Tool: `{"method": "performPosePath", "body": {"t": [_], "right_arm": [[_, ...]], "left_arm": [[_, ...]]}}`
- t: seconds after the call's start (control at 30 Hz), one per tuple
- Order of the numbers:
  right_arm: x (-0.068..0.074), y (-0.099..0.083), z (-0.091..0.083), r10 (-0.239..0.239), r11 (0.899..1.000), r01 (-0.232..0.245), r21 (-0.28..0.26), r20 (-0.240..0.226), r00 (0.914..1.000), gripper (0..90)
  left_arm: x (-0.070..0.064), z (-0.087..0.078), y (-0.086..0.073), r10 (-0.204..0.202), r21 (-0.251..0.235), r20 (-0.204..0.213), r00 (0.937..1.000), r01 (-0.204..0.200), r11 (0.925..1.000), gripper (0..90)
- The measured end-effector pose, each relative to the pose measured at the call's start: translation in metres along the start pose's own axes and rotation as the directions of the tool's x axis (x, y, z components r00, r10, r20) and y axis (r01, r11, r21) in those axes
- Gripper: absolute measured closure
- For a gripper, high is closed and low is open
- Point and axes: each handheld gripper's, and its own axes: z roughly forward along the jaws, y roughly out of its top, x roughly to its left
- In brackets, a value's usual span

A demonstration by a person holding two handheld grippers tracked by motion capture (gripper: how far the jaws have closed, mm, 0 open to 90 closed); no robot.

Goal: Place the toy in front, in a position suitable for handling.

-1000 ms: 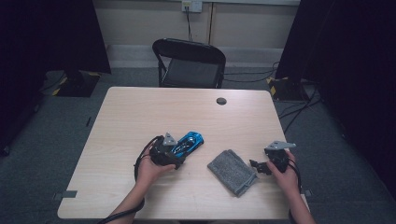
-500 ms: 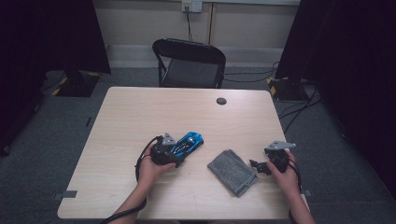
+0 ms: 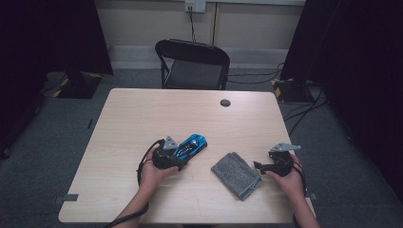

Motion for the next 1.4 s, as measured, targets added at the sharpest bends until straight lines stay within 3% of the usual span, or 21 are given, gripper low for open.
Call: {"method": "performPosePath", "body": {"t": [0.07, 0.13, 0.23, 0.33, 0.43, 0.67, 0.87, 0.93, 1.07, 1.13, 1.4], "right_arm": [[0.002, 0.004, -0.004, -0.007, 1.000, 0.007, -0.014, -0.008, 0.9999, 17.8], [0.009, 0.010, -0.010, -0.062, 0.998, 0.062, 0.002, 0.013, 0.9980, 19.2], [0.022, 0.019, -0.017, -0.042, 0.999, 0.041, -0.036, -0.033, 0.9986, 17.9], [0.039, 0.026, -0.020, -0.081, 0.996, 0.078, -0.045, -0.054, 0.9953, 19.4], [0.054, 0.028, -0.017, -0.112, 0.993, 0.109, -0.046, -0.084, 0.9902, 24.0], [0.074, 0.029, -0.007, -0.130, 0.992, 0.127, -0.030, -0.145, 0.9810, 29.2], [0.092, 0.032, -0.004, -0.167, 0.986, 0.164, -0.033, -0.155, 0.9737, 34.6], [0.099, 0.032, -0.003, -0.177, 0.984, 0.178, -0.002, -0.152, 0.9725, 35.6], [0.102, 0.028, 0.001, -0.177, 0.983, 0.181, 0.015, -0.146, 0.9734, 37.4], [0.103, 0.024, 0.007, -0.179, 0.981, 0.187, 0.054, -0.132, 0.9750, 37.8], [0.105, 0.020, 0.009, -0.175, 0.982, 0.182, 0.046, -0.123, 0.9768, 36.2]], "left_arm": [[0.000, 0.000, 0.000, 0.001, 0.002, 0.000, 1.0000, -0.001, 1.0000, 24.2], [0.000, 0.000, 0.000, 0.001, 0.001, 0.000, 1.0000, -0.001, 1.0000, 24.2], [0.000, 0.000, 0.000, 0.001, 0.001, 0.000, 1.0000, -0.001, 1.0000, 24.2], [0.000, 0.000, 0.000, 0.000, 0.001, 0.000, 1.0000, 0.000, 1.0000, 24.2], [0.000, 0.000, 0.000, -0.001, 0.001, 0.000, 1.0000, 0.001, 1.0000, 24.2], [0.000, 0.000, 0.000, 0.000, 0.001, 0.000, 1.0000, 0.000, 1.0000, 24.2], [0.000, 0.000, 0.000, -0.001, 0.001, 0.000, 1.0000, 0.001, 1.0000, 24.2], [0.000, 0.000, 0.000, 0.000, 0.001, 0.000, 1.0000, 0.000, 1.0000, 24.2], [0.000, 0.000, 0.000, 0.000, 0.001, 0.000, 1.0000, 0.000, 1.0000, 24.2], [0.000, 0.000, 0.000, 0.000, 0.003, 0.001, 1.0000, 0.000, 1.0000, 24.2], [0.000, 0.000, 0.000, 0.000, 0.002, 0.000, 1.0000, 0.000, 1.0000, 24.2]]}}
